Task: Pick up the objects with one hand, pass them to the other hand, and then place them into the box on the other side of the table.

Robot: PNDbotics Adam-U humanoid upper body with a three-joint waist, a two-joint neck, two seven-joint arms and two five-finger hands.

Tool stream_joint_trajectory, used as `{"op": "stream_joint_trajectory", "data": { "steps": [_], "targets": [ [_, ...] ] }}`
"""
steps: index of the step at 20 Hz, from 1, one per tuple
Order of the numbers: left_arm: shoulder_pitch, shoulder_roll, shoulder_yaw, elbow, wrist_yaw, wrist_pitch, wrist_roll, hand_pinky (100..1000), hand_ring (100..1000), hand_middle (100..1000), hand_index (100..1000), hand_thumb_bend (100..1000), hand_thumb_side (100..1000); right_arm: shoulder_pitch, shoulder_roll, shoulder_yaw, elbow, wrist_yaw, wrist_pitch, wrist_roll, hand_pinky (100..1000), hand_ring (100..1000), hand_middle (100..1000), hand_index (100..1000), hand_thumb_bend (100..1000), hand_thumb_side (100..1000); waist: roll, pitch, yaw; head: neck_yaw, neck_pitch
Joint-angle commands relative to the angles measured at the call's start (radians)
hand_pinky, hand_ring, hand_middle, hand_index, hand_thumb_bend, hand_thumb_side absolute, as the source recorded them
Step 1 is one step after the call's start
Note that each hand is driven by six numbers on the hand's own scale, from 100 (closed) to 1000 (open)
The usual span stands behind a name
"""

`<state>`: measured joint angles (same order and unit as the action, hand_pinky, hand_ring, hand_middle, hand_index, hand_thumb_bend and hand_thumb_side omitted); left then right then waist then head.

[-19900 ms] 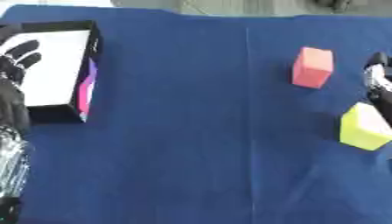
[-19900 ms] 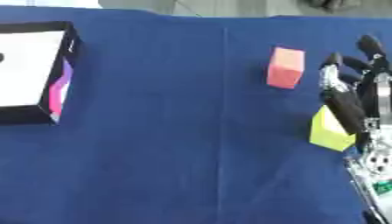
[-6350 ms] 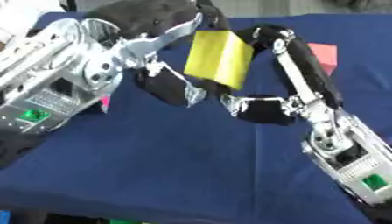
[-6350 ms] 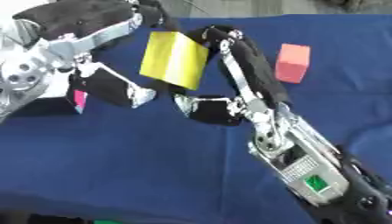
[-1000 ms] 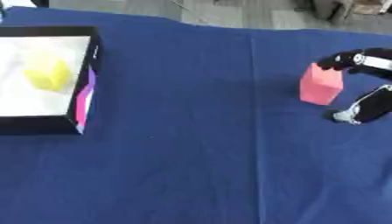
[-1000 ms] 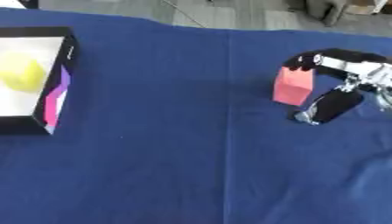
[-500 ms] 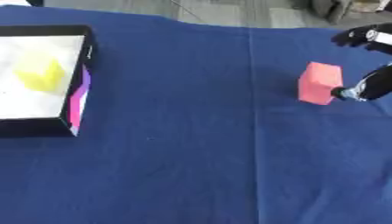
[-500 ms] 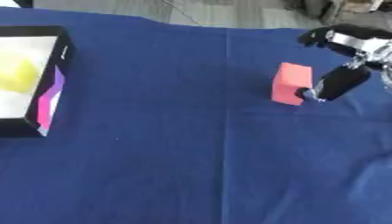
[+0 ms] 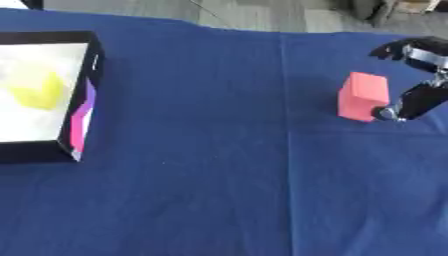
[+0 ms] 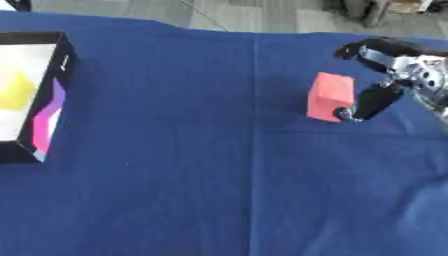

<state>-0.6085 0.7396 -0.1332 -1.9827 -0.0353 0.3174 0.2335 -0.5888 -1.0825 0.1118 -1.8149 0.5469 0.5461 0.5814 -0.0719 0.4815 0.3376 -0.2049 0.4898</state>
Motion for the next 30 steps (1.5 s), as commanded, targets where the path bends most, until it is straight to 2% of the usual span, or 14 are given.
{"op": "stream_joint_trajectory", "data": {
  "steps": [1,12,21,27,30],
  "targets": [
    [-0.003,0.027,-0.010,-0.017,0.022,-0.010,0.048,832,784,700,825,100,749,-0.006,-0.029,-0.019,0.013,0.034,0.013,-0.001,945,952,905,946,444,100,0.007,-0.016,0.004,-0.012,-0.019],
    [0.000,0.023,-0.027,-0.017,0.025,-0.008,0.075,832,783,695,823,100,753,-0.010,-0.014,-0.003,0.069,0.065,0.014,0.001,941,947,888,941,440,100,0.013,0.003,0.015,-0.022,-0.025],
    [0.000,0.022,-0.031,-0.017,0.020,-0.003,0.074,832,783,693,821,100,754,-0.014,-0.002,0.003,0.082,0.046,0.033,-0.045,925,922,809,901,390,100,0.013,0.011,0.021,-0.018,-0.029],
    [0.000,0.023,-0.032,-0.017,0.012,-0.001,0.078,832,783,691,818,100,752,-0.011,-0.001,0.007,0.087,0.034,0.056,-0.092,907,882,703,830,343,100,0.011,0.014,0.023,-0.017,-0.030],
    [-0.004,0.022,-0.034,-0.017,0.009,-0.003,0.077,832,783,690,816,100,750,-0.009,0.001,0.011,0.088,0.050,0.065,-0.122,890,833,591,756,334,100,0.012,0.014,0.023,-0.017,-0.033]
  ]
}}
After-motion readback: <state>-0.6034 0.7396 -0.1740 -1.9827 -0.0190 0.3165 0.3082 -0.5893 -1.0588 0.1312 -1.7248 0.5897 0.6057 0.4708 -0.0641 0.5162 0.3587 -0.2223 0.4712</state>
